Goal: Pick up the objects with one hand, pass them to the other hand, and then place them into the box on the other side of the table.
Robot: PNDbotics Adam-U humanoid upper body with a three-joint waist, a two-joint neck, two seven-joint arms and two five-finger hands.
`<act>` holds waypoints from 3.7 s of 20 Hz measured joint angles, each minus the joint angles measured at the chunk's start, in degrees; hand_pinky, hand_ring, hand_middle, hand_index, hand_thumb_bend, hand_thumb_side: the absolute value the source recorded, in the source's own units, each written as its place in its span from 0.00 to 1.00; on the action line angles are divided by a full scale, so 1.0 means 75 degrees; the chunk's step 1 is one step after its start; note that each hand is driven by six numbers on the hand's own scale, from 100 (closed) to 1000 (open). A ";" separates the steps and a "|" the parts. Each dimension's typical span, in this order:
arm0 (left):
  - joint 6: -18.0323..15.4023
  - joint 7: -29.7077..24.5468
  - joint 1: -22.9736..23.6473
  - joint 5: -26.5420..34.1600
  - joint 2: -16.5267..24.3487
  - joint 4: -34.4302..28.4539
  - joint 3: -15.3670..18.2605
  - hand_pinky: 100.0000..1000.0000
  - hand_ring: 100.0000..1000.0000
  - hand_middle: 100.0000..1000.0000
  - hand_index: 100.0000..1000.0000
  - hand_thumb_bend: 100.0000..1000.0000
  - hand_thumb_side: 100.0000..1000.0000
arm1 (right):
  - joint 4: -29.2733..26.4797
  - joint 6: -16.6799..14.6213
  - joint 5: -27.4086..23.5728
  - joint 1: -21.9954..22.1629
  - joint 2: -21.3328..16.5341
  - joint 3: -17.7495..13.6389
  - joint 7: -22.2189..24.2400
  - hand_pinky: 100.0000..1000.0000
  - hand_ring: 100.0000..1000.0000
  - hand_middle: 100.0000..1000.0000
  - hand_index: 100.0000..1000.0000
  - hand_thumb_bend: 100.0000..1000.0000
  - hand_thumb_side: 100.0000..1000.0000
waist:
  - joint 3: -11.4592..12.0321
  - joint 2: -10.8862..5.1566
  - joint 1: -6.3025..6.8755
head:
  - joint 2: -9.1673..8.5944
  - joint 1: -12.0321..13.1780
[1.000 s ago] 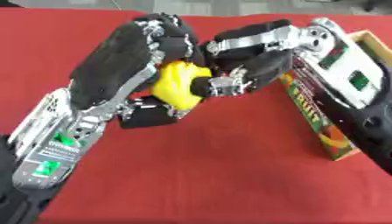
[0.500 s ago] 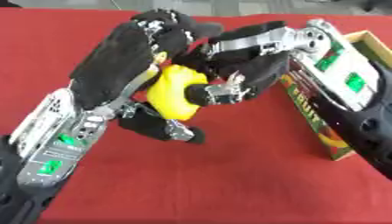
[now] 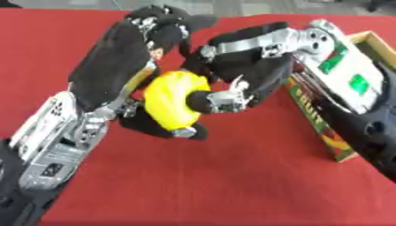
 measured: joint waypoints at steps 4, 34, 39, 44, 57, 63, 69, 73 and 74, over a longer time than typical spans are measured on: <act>0.0052 0.0101 0.0209 0.0005 0.0125 -0.0091 0.0044 0.74 0.71 0.73 0.88 1.00 0.27 | 0.0008 0.0015 0.0000 0.0018 -0.0003 -0.0096 0.0002 0.84 0.94 0.45 0.52 0.00 0.39 | -0.0014 0.0000 0.0002 | 0.0000 0.0001; 0.1117 0.2422 0.2771 0.1680 0.1457 -0.0144 0.2361 0.70 0.60 0.62 0.84 0.48 0.39 | 0.0647 0.0272 -0.1526 0.2191 -0.2323 -0.3863 -0.0784 0.85 0.95 0.46 0.53 0.00 0.30 | -0.0153 -0.0001 0.0001 | -0.0095 -0.0587; 0.1183 0.2929 0.2876 0.2249 0.1451 -0.0145 0.2764 0.70 0.59 0.61 0.83 0.44 0.40 | 0.1236 -0.0438 -0.1288 0.3036 -0.2993 -0.4536 -0.1474 0.84 0.94 0.46 0.53 0.00 0.11 | -0.0164 -0.0001 0.0002 | -0.0235 -0.0881; 0.1223 0.3106 0.2917 0.2421 0.1440 -0.0145 0.2889 0.70 0.59 0.61 0.82 0.43 0.40 | 0.1697 -0.1538 -0.0402 0.3613 -0.3314 -0.4805 -0.2176 0.83 0.93 0.46 0.52 0.00 0.00 | -0.0196 -0.0003 0.0012 | -0.0370 -0.0959; 0.1242 0.3180 0.2918 0.2479 0.1370 -0.0146 0.2939 0.70 0.59 0.61 0.83 0.42 0.40 | 0.2634 -0.3522 0.1306 0.3773 -0.3441 -0.4714 -0.2448 0.94 1.00 0.92 0.96 0.00 0.15 | -0.0154 -0.0004 0.0021 | -0.0467 -0.1075; 0.1239 0.3203 0.2918 0.2490 0.1316 -0.0146 0.2967 0.70 0.59 0.61 0.83 0.43 0.40 | 0.2848 -0.4053 0.1822 0.3831 -0.3441 -0.4746 -0.2403 0.99 1.00 1.00 1.00 0.00 0.25 | -0.0146 -0.0004 0.0021 | -0.0467 -0.1033; 0.1250 0.3219 0.2917 0.2490 0.1313 -0.0146 0.2969 0.70 0.59 0.61 0.83 0.42 0.40 | 0.2934 -0.4217 0.1908 0.3849 -0.3440 -0.4798 -0.2520 0.98 1.00 1.00 1.00 0.00 0.23 | -0.0164 -0.0004 0.0034 | -0.0464 -0.0982; 0.1255 0.3228 0.2901 0.2496 0.1288 -0.0146 0.2969 0.69 0.59 0.61 0.83 0.41 0.41 | 0.2840 -0.3982 0.1428 0.3928 -0.3392 -0.4904 -0.2794 0.95 1.00 0.97 1.00 0.00 0.47 | -0.0196 -0.0004 0.0065 | -0.0463 -0.0929; 0.1260 0.3233 0.2892 0.2507 0.1254 -0.0146 0.2970 0.69 0.59 0.60 0.83 0.40 0.42 | 0.2722 -0.3852 0.1113 0.3975 -0.3336 -0.4956 -0.2947 0.94 1.00 0.97 1.00 0.00 0.62 | -0.0197 -0.0004 0.0073 | -0.0462 -0.0909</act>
